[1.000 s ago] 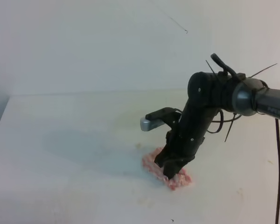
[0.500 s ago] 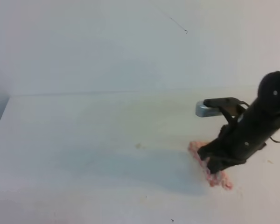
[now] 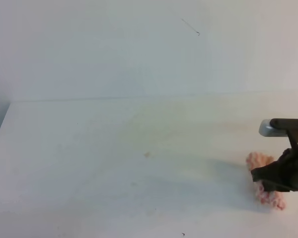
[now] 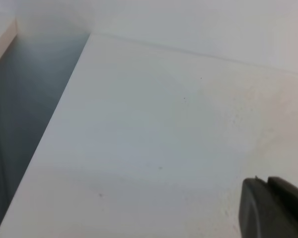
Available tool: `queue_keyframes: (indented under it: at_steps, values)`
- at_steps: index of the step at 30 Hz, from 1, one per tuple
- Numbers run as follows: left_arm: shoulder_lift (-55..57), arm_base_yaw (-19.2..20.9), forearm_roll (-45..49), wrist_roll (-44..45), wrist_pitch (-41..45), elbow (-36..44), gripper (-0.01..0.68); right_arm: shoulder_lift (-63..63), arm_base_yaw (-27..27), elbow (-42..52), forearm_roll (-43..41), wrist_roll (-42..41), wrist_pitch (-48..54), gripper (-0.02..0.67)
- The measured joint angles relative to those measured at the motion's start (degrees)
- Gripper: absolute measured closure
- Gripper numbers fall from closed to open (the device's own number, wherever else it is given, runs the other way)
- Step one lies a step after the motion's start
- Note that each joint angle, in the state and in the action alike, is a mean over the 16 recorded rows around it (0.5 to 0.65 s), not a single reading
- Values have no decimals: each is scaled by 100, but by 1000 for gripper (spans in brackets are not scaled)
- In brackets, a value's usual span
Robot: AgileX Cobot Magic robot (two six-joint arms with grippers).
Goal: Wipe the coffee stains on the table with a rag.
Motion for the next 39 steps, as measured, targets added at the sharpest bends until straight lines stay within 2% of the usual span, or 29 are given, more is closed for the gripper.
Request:
queue_keyframes:
  at_steps: [4, 14, 18, 21, 33, 36, 39]
  values:
    - [0, 0, 0, 0, 6, 0, 673, -11, -33, 36, -248, 190, -246, 552]
    - [0, 0, 0, 0, 6, 0, 673, -80, -37, 36, -546, 308, -420, 323]
    - [0, 0, 0, 0, 6, 0, 673, -280, -37, 36, -544, 221, -342, 290]
    - [0, 0, 0, 0, 6, 0, 673, -560, -37, 36, -544, 95, -240, 331]
    - [0, 0, 0, 0, 6, 0, 673, -2577, -37, 36, -551, -387, 83, 619]
    - [0, 0, 0, -1, 18, 0, 673, -3014, -37, 36, -552, -425, 113, 649]
    - [0, 0, 0, -1, 30, 0, 673, -3315, -37, 36, -552, -426, 121, 650]
